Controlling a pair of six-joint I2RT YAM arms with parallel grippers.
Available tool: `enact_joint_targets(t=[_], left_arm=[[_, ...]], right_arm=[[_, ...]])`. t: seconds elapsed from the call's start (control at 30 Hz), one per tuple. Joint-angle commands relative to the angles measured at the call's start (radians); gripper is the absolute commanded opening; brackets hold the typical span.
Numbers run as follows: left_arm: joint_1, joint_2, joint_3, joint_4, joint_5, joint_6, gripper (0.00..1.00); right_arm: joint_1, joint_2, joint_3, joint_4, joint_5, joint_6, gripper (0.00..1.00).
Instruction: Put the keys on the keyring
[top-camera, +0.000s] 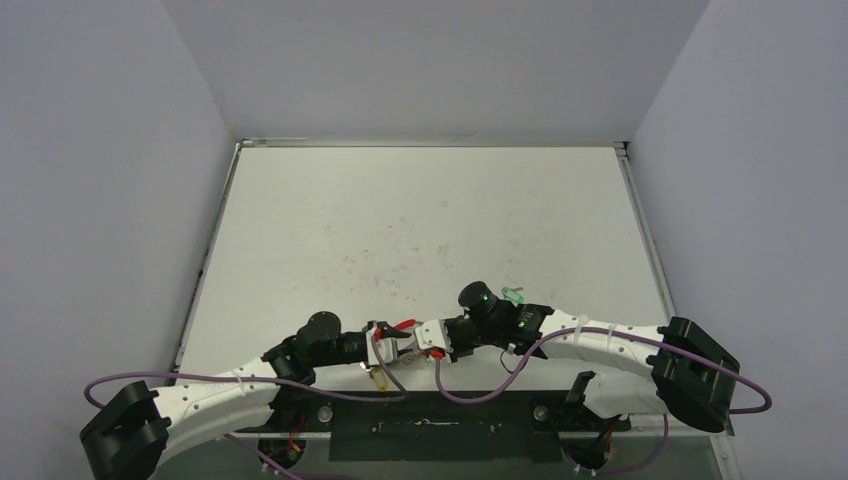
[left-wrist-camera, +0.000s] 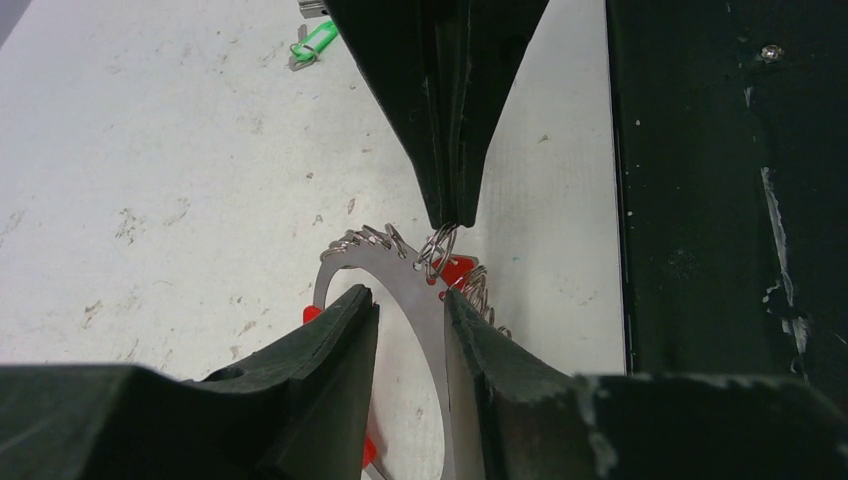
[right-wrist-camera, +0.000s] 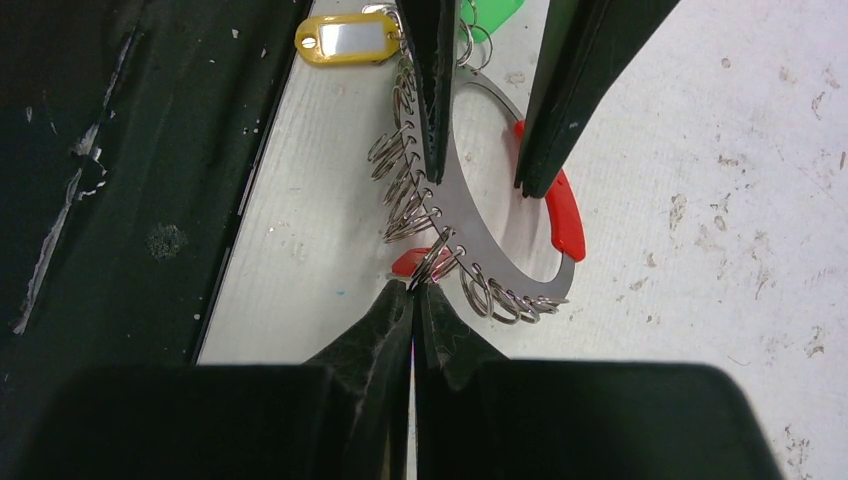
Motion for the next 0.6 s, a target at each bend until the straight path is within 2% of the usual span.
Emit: enact_joint_targets(t=[0.0, 0.23, 0.57], left_arm=[[-0.015, 0.07, 0.063, 0.123, 0.05, 0.024, 0.29], [-0.037, 0.197, 0.081, 0.214, 0.057, 0.026, 0.27], [-0.053, 0.27, 0.102, 0.236, 0.048, 0.036, 0.12]], right_arm=[[-0.004, -0.032, 0.045, 0.025, -0.04, -0.017, 0.0], [-0.004, -0.032, 0.045, 0.026, -0.038, -0.015, 0.0], [-0.004, -0.032, 0.046, 0.026, -0.037, -0.012, 0.0]])
